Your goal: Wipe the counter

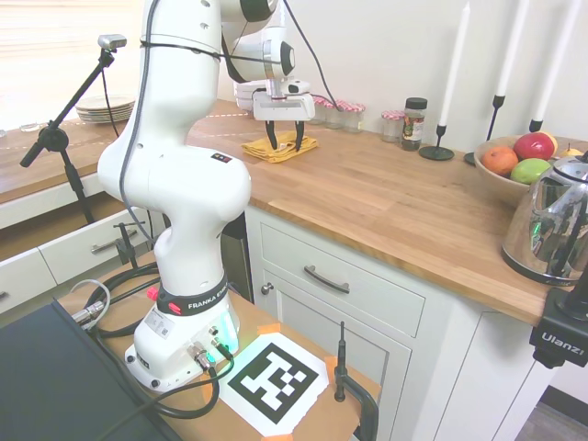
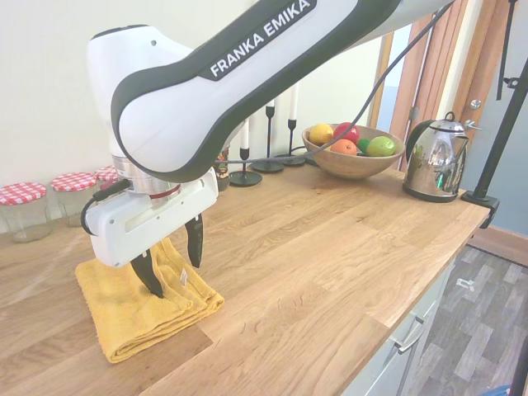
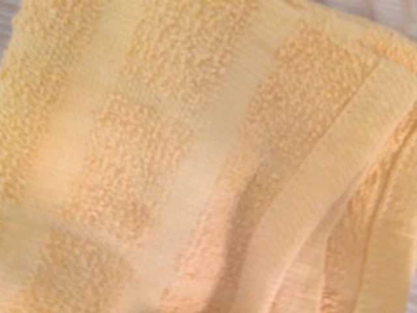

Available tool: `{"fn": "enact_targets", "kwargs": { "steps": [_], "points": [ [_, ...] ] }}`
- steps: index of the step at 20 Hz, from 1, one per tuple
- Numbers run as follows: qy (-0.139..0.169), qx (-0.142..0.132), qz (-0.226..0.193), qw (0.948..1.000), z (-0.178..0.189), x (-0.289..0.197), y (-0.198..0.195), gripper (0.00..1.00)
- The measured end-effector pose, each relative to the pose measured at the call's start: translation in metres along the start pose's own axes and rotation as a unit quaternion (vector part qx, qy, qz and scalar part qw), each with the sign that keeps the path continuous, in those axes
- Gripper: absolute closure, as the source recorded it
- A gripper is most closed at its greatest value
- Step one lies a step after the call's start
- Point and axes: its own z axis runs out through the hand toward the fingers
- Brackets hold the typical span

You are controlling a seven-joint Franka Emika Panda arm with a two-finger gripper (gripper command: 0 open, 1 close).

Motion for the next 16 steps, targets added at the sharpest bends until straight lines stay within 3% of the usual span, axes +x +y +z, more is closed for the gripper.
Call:
{"fn": "enact_targets", "kwargs": {
  "steps": [16],
  "points": [
    [-0.001, 0.002, 0.007, 1.0, 0.0026, 0.0063, 0.0018, 1.0]
  ]
}}
